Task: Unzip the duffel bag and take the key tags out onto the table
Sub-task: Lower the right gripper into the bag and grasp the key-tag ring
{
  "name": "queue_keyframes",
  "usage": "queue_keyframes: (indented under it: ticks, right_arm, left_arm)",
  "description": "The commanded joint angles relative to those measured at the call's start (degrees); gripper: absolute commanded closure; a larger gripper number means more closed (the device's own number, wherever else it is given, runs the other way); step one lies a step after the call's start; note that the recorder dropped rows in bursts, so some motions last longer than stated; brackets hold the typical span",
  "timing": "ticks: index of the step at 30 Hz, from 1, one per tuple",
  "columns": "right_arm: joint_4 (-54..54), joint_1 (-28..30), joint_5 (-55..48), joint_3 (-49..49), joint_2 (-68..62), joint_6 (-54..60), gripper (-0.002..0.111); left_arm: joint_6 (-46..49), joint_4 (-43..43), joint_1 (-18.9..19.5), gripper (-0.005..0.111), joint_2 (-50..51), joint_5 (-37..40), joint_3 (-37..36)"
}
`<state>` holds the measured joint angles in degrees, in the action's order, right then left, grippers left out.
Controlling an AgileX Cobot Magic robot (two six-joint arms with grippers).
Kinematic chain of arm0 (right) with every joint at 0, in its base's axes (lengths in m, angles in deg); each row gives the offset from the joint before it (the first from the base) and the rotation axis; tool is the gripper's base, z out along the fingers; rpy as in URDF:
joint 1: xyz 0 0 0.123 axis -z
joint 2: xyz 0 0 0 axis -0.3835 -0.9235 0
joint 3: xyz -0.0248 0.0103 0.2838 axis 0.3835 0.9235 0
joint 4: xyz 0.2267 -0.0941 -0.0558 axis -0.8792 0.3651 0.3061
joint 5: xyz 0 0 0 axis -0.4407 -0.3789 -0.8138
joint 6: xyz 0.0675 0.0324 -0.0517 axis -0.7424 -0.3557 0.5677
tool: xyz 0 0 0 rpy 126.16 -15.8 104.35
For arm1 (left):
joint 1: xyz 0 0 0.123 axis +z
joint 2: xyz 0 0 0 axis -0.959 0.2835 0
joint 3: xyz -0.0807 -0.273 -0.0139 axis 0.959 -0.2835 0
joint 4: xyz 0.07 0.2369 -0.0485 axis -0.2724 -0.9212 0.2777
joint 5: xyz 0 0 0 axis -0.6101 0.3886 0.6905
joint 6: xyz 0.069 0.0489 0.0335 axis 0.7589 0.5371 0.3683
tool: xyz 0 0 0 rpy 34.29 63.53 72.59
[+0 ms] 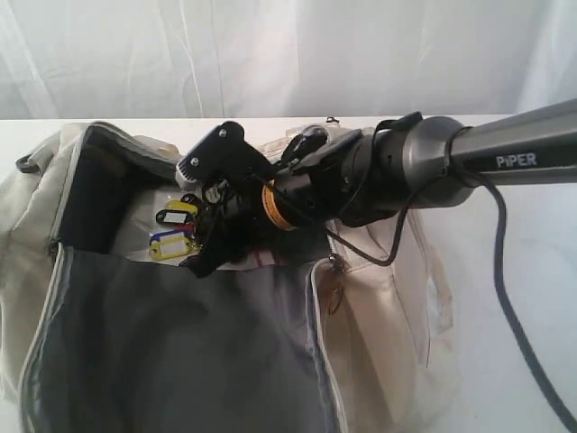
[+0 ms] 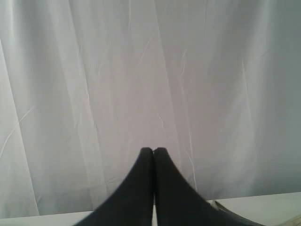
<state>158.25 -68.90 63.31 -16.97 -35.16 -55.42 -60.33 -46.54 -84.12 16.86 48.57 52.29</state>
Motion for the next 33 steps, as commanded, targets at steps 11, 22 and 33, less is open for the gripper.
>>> queue_keyframes:
  ticks: [11,22,33]
  right_arm:
    - [0.4,0.2,-2.2,0.3,6.3,-0.3,0.098]
    - [0.4,0.2,1.7,0.3,-3.3,-2.3,0.030]
    - [0.4,-0.4,-3.7,0.3,-8.4,1.3,0.040]
  left_arm:
    - [-0.3,-0.9,0.3,0.107,-0.3,-0.3,-0.2]
    - [-0.3,-0.9,0.3,0.107,-0.3,-0.3,-0.2]
    - [-0.3,-0.9,0.3,0.107,-0.3,-0.3,-4.6]
